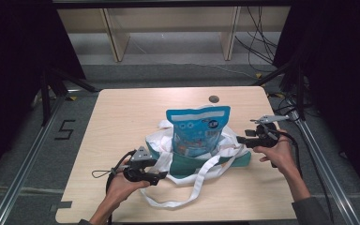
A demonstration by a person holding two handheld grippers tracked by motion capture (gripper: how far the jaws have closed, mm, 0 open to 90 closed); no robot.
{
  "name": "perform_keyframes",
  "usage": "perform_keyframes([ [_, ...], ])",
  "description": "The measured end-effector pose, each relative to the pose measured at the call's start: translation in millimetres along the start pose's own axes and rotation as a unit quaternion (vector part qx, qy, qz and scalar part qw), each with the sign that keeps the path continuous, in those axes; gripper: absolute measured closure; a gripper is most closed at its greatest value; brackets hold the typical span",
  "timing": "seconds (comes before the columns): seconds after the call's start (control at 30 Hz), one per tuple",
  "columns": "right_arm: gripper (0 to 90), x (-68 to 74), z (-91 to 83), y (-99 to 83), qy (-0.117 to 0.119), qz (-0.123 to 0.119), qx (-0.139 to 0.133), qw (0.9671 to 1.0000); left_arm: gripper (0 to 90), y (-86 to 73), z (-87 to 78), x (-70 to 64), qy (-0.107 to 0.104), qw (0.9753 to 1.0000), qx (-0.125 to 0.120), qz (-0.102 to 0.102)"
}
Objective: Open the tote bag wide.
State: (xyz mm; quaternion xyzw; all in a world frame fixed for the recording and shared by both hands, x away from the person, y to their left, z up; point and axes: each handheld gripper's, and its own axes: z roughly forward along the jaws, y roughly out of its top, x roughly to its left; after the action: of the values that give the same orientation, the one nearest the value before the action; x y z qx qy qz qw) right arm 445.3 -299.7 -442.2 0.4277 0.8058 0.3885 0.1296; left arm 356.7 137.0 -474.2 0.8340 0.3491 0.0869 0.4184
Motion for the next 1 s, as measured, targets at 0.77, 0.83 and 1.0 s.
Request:
perform_keyframes([
  [0.77, 37.4, 17.7, -25.5, -30.8, 0.003, -0.017, -0.002, 0.9998, 17.1, -27.1, -37.0, 3.7, 0.039, 0.9962, -0.052, -0.059],
  [0.83, 37.2, 22.7, -28.0, -36.3, 0.004, 0.001, 0.005, 1.0000, 16.4, -29.5, -38.8, 3.1, 0.039, 0.9957, -0.058, -0.061],
  [1.0, 36.4, 29.8, -36.1, -52.0, 0.011, -0.008, 0.004, 0.9999, 16.1, -40.0, -43.0, 0.8, 0.042, 0.9954, -0.061, -0.062],
])
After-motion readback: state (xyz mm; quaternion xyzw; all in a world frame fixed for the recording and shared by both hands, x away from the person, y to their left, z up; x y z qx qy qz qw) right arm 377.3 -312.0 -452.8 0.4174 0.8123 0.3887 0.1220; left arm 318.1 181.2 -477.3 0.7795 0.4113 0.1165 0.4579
